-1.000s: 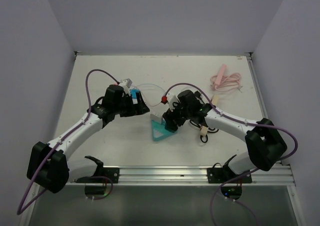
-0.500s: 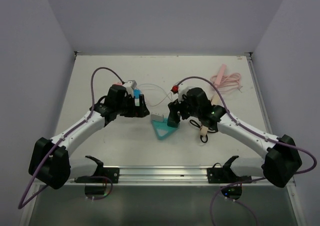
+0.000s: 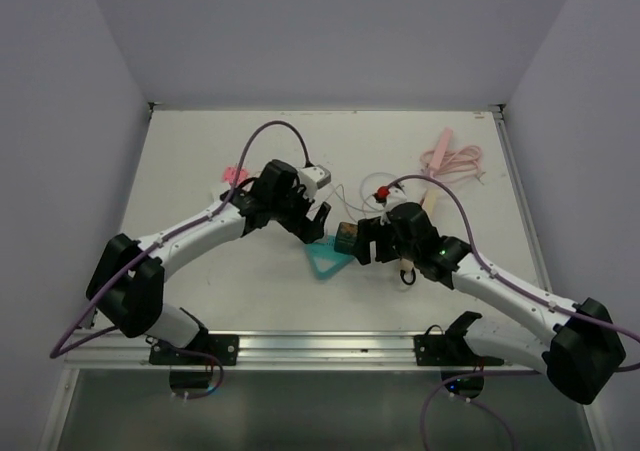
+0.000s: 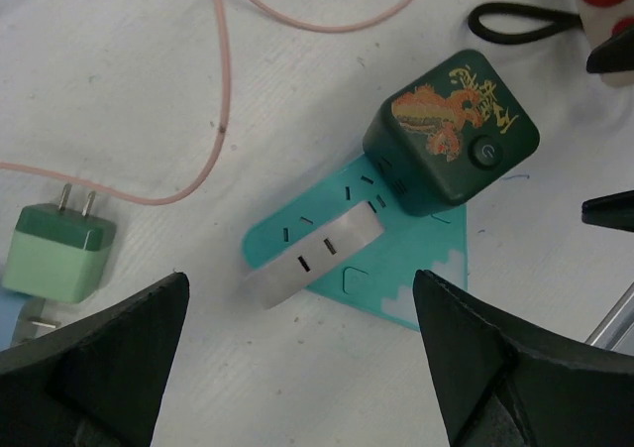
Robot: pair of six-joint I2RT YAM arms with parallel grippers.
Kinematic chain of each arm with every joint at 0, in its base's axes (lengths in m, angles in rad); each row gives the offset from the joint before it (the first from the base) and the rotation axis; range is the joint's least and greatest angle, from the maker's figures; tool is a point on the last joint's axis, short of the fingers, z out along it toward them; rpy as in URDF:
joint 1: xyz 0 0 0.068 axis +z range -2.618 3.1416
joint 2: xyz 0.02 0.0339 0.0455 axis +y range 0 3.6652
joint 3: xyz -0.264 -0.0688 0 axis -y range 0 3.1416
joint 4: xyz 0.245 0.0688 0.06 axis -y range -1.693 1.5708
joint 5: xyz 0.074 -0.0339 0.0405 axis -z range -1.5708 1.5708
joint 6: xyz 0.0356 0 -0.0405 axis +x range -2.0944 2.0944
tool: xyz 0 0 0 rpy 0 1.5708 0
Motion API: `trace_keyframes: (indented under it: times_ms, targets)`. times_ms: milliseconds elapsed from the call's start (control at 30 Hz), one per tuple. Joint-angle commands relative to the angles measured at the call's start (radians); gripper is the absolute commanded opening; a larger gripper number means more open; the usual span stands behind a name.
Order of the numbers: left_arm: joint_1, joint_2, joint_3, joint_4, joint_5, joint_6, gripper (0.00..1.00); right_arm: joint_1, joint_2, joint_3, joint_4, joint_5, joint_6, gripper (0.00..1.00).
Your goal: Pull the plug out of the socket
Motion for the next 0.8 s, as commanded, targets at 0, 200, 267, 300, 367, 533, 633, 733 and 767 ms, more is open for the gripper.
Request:
trace_keyframes:
  times_ms: [0,200,267,300,367,533,633,733,767]
  targets:
    - [-0.033,0.066,0.066,-0.08,-0.012,0.183,0.98,-0.001,-0.04,-0.013,0.001,0.001,0.073,0.79]
    - [-0.067,0.146,0.123,-0.094,-0.032,0.242,0.91,-0.001,-0.062,-0.056,0.024,0.006,0.102,0.78]
    - [-0.079,0.173,0.143,-0.097,-0.029,0.252,0.9,-0.001,-0.057,-0.057,0.024,0.003,0.102,0.78]
    - [-0.082,0.182,0.149,-0.097,-0.016,0.254,0.87,-0.001,-0.051,-0.057,0.024,0.003,0.096,0.78]
    - [-0.096,0.215,0.168,-0.1,-0.015,0.256,0.82,-0.001,-0.046,-0.059,0.02,0.01,0.09,0.78]
    - [-0.127,0.248,0.166,-0.111,-0.012,0.227,0.7,-0.001,-0.052,-0.064,0.013,0.044,0.078,0.78]
    - [-0.13,0.241,0.142,-0.104,-0.025,0.188,0.62,-0.003,-0.051,-0.064,0.015,0.055,0.075,0.78]
    - [-0.13,0.215,0.113,-0.088,-0.093,0.121,0.52,-0.003,-0.043,-0.062,0.02,0.058,0.072,0.78]
    - [-0.13,0.207,0.108,-0.085,-0.116,0.08,0.42,-0.003,-0.039,-0.059,0.023,0.056,0.072,0.78]
